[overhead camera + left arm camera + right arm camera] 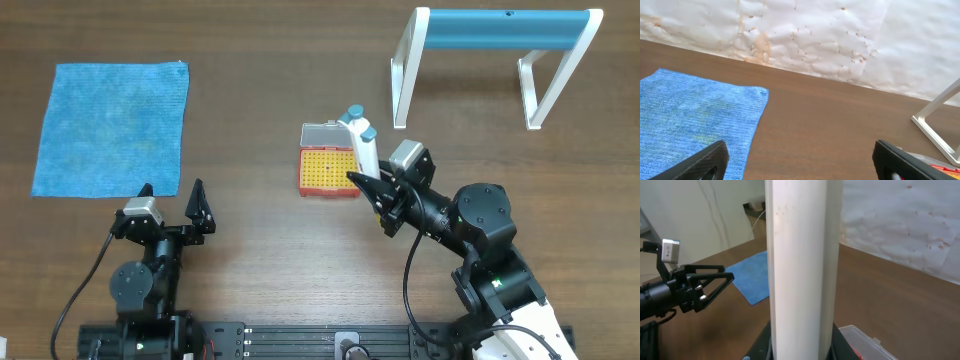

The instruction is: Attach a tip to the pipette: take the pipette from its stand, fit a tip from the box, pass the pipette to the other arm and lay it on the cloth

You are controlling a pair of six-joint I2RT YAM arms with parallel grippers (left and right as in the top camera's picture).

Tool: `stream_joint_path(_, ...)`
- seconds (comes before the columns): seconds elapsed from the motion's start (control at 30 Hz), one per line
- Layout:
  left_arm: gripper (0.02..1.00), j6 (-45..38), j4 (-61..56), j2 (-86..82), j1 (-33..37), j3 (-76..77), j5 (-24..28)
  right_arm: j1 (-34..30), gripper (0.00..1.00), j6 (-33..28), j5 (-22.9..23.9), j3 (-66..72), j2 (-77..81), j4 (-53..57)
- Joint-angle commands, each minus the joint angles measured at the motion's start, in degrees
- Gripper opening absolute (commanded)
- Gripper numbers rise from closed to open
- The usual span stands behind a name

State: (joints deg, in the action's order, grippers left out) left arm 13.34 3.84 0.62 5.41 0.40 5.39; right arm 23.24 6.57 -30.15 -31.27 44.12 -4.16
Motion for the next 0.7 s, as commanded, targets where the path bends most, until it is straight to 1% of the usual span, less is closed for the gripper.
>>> stream_joint_path(0.03, 0.928, -0.5, 0.4, -0.4, -0.2, -0.1, 0.2, -0.2, 0.080, 0.5, 1.1, -2.1, -0.4, 0.5)
stream_joint_path(0.33, 0.928, -0.5, 0.4, -0.4, -0.2, -0.1, 0.2, -0.2, 0.080, 6.7, 1.2, -2.1, -0.4, 1.1)
stream_joint_path(0.7, 0.928, -0.5, 0.4, -0.4, -0.2, -0.1, 0.2, -0.3, 0.080, 6.7, 1.2, -2.1, -0.4, 1.4)
